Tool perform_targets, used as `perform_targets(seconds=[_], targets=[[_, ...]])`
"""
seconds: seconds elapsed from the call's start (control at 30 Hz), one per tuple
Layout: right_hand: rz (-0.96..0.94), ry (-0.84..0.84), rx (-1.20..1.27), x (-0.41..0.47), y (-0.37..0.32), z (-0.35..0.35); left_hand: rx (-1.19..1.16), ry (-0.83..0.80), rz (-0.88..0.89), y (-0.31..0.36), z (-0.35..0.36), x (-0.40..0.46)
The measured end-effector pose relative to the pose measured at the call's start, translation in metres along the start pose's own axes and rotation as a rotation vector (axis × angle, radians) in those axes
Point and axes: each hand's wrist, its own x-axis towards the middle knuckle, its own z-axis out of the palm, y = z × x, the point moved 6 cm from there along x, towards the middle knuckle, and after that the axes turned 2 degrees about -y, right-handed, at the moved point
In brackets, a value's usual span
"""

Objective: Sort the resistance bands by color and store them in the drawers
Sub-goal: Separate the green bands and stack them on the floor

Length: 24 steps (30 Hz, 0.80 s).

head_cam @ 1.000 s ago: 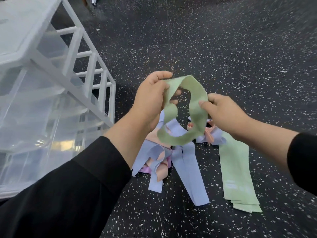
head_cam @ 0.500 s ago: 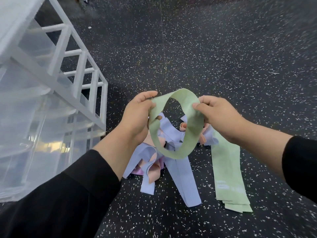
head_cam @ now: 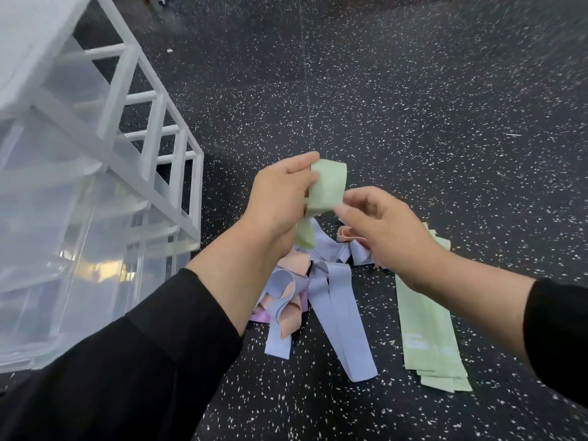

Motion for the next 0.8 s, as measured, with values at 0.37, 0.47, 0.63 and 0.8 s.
perform_targets(seconds=[0.37, 0.47, 0.63, 0.8], targets=[[-0.003, -0.045, 0.135, 0.016, -0.019, -0.006, 0.642, -0.169, 0.250, 0.014, -0.002, -0.018], [-0.031, -0.032, 0.108, 0.020, -0.026, -0.011, 0.832, -0.224, 0.333, 0.015, 0.000, -0.017], [-0.123, 0.055, -0.059, 0.021, -0.033, -0.022, 0.648, -0.161, 0.307, 0.027, -0.006, -0.015], [-0.157, -0.153, -0.096, 0.019, -0.042, -0.007, 0.455, -0.220, 0.329, 0.045, 0.000, -0.016]])
